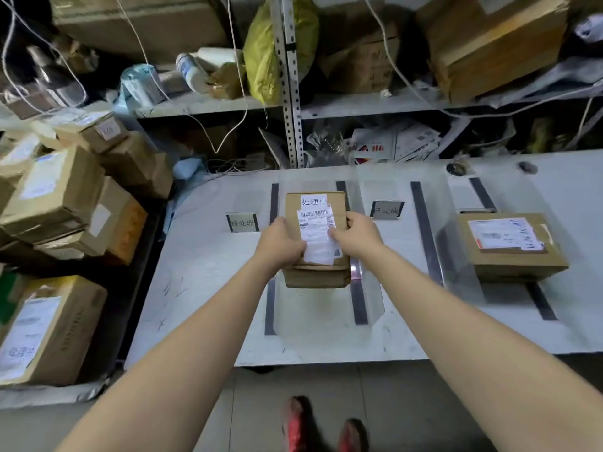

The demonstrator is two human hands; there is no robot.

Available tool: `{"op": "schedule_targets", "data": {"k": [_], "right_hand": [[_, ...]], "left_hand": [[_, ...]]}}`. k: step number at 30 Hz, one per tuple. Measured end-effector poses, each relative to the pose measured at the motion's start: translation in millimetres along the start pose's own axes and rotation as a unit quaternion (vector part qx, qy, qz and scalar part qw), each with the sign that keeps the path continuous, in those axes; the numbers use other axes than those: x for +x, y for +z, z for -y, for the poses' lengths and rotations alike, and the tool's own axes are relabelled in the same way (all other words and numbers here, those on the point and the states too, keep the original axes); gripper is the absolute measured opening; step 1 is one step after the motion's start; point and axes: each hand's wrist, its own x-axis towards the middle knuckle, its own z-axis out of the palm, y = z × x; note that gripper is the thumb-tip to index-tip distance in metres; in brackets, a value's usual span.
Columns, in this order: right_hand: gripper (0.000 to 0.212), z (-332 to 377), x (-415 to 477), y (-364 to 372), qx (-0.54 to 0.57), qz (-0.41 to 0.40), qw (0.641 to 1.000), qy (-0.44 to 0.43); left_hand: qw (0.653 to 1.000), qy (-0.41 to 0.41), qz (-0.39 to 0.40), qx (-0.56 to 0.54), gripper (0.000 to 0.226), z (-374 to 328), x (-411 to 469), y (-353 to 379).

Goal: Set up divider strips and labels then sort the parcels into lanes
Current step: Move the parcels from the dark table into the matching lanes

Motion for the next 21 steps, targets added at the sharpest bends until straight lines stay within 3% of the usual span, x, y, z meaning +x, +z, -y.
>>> {"op": "schedule_targets", "data": {"k": [7,15,21], "right_hand": [[0.033,-17.4,29.8,19.8,-0.063,0.003,0.998,0.031],[0.040,-30.4,42.2,40.8,-0.099,0.000,0.993,0.060],[0.037,-3.3,28.5,28.4,-0.190,-0.042,0.980,-0.036]], "left_hand": [[0.992,-0.009,0.030,0.119,0.038,10.1,36.0,27.6],[0.986,-0.007,0.039,0.162,0.033,18.6,53.2,47.3],[0.985,0.052,0.015,0.161,0.026,5.0,48.1,31.6]]}}
